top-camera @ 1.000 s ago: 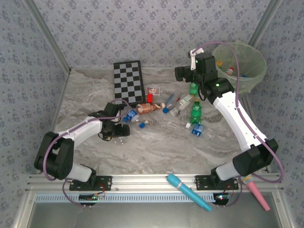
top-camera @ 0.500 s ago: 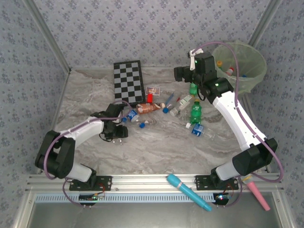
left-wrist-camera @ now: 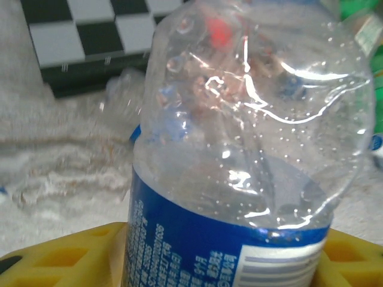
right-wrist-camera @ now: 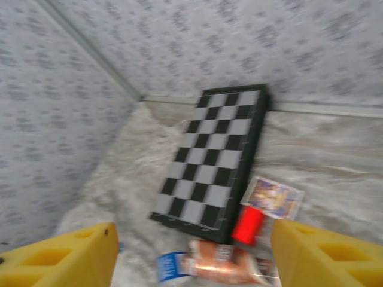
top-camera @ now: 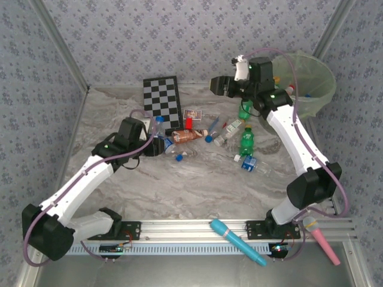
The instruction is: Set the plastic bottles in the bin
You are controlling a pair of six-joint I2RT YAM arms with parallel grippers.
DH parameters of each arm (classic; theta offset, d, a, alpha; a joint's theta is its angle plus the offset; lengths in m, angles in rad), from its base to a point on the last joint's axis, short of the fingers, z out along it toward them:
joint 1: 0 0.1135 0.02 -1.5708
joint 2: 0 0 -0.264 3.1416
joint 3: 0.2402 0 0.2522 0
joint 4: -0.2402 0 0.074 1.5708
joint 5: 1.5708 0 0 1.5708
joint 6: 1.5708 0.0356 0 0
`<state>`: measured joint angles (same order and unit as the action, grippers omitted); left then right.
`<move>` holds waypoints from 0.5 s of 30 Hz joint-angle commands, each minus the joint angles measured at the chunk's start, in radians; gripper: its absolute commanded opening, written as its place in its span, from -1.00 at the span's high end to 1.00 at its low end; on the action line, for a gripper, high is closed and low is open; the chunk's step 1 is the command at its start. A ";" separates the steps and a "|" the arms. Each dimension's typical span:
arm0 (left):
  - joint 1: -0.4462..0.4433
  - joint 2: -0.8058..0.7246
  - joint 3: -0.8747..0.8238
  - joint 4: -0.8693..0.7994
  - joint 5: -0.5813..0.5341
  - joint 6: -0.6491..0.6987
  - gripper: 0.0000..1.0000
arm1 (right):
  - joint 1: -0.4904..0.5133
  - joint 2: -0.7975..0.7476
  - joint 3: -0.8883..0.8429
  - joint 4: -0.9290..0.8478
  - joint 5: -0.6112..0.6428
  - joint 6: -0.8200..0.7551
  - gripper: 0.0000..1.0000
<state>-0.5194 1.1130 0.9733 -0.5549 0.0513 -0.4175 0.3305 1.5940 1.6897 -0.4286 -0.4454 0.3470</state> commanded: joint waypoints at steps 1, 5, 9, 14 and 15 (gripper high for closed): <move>-0.017 -0.001 0.081 0.043 -0.027 0.057 -0.20 | 0.040 0.044 0.062 0.020 -0.170 0.076 -0.31; -0.042 0.038 0.162 0.054 -0.028 0.076 -0.20 | 0.105 0.082 0.063 0.056 -0.207 0.115 -0.27; -0.073 0.069 0.213 0.056 -0.030 0.090 -0.19 | 0.171 0.120 0.056 0.088 -0.213 0.142 -0.22; -0.089 0.083 0.236 0.061 -0.020 0.099 -0.19 | 0.203 0.157 0.060 0.111 -0.237 0.170 -0.15; -0.092 0.084 0.240 0.058 -0.019 0.100 -0.19 | 0.205 0.159 0.060 0.118 -0.241 0.174 -0.14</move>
<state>-0.6037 1.1942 1.1721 -0.5182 0.0330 -0.3420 0.5362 1.7435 1.7248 -0.3508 -0.6479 0.4877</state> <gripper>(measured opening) 0.598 0.573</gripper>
